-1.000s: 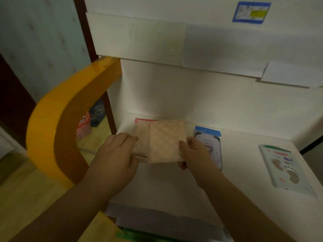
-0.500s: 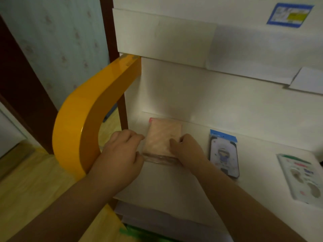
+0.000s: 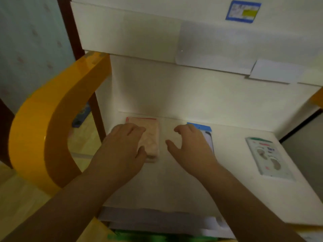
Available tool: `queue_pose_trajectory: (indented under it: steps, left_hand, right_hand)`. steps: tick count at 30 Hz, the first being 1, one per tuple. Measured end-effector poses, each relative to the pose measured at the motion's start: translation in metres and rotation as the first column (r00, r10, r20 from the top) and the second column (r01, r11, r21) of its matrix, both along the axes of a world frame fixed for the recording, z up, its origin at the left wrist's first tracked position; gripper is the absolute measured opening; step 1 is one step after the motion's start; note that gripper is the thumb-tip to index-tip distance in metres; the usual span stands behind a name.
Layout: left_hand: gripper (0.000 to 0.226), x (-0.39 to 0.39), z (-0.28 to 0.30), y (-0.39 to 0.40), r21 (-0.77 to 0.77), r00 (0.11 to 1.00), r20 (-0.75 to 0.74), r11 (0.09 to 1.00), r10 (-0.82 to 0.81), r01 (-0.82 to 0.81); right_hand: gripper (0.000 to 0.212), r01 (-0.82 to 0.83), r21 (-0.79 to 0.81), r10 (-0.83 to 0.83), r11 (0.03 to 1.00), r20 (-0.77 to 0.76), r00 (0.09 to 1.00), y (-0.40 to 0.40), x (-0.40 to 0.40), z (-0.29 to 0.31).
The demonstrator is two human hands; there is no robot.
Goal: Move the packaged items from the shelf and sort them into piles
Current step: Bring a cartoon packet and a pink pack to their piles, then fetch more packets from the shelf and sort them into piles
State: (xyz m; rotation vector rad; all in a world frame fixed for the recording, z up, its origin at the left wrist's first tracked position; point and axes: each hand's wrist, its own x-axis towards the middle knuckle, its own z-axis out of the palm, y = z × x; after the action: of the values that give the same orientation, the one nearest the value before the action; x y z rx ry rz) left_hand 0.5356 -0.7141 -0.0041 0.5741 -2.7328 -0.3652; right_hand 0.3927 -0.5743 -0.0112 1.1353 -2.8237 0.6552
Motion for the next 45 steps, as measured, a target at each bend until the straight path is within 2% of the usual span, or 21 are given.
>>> queue_pose_trajectory:
  steps: [5, 8, 11, 18, 29, 38, 45]
  left_hand:
    - [0.060, -0.029, 0.014, 0.015, 0.020, 0.996, 0.002, 0.995, -0.093, 0.093]
    - [0.053, -0.043, 0.026, 0.035, 0.012, 0.992, -0.030, 0.992, -0.126, 0.126]
    - [0.054, -0.051, 0.034, 0.062, -0.008, 0.982, -0.072, 0.985, -0.172, 0.172]
    - [0.055, -0.065, 0.048, 0.143, -0.015, 0.955, -0.058, 0.957, -0.291, 0.290]
    - [0.054, -0.063, 0.055, 0.323, 0.024, 0.931, -0.101, 0.935, -0.351, 0.355]
    - [0.055, -0.075, 0.058, 0.443, 0.057, 0.858, -0.137, 0.861, -0.495, 0.505]
    - [0.058, -0.095, 0.054, 0.522, 0.045, 0.798, -0.107, 0.799, -0.593, 0.600]
  right_hand:
    - [0.040, 0.079, -0.064, -0.085, 0.995, -0.098, 0.992, 0.061, -0.006, 0.017]
    - [0.042, 0.140, -0.041, -0.145, 0.989, -0.143, 0.979, 0.097, -0.008, 0.026]
    - [0.046, 0.180, -0.033, -0.183, 0.983, -0.181, 0.966, 0.133, -0.006, 0.032]
    - [0.050, 0.223, -0.055, -0.229, 0.973, -0.162, 0.960, 0.227, 0.005, 0.041]
    - [0.052, 0.376, -0.029, -0.375, 0.926, -0.162, 0.913, 0.418, 0.039, 0.047]
    - [0.055, 0.421, -0.019, -0.420, 0.907, -0.101, 0.902, 0.546, 0.057, 0.048]
    - [0.058, 0.509, -0.060, -0.512, 0.859, -0.107, 0.852, 0.606, 0.066, 0.045]
